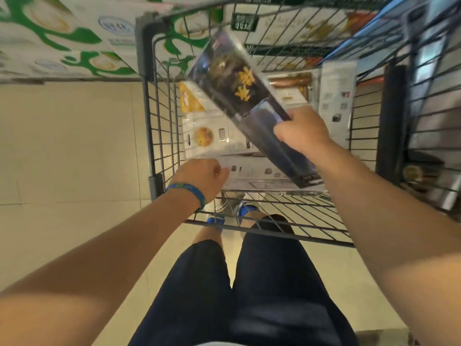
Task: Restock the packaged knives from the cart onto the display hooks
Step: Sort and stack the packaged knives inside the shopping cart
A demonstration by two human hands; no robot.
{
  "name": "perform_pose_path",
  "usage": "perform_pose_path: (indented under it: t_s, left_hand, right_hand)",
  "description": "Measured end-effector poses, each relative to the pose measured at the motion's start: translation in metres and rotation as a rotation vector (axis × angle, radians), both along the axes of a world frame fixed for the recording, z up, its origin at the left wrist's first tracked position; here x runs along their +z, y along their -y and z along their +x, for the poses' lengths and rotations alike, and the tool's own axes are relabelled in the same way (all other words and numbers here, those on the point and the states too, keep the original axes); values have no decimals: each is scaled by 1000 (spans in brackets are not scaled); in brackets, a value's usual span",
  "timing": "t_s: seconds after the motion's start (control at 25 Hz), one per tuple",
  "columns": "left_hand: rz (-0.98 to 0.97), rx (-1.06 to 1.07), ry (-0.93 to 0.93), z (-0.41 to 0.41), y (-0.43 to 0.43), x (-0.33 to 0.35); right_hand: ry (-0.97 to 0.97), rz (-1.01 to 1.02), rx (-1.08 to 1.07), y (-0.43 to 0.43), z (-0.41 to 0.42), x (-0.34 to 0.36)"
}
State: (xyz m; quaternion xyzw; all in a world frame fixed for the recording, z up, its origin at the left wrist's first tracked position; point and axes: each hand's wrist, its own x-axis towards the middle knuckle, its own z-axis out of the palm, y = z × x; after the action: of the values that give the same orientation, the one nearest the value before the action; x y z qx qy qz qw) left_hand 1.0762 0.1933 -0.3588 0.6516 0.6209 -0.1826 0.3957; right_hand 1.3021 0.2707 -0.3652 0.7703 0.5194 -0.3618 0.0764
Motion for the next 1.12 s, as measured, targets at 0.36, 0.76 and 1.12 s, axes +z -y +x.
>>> perform_pose_path:
  t_s: [0.36, 0.76, 1.12]
  left_hand:
    - [-135, 785, 762, 23, -11, 102]
    - [426, 342, 508, 23, -88, 196]
    - [420, -303, 48, 45, -77, 136]
  right_hand:
    - [-444, 134, -202, 15, -1, 134]
    - [-574, 330, -407, 38, 9, 174]
    - [-162, -300, 332, 99, 15, 99]
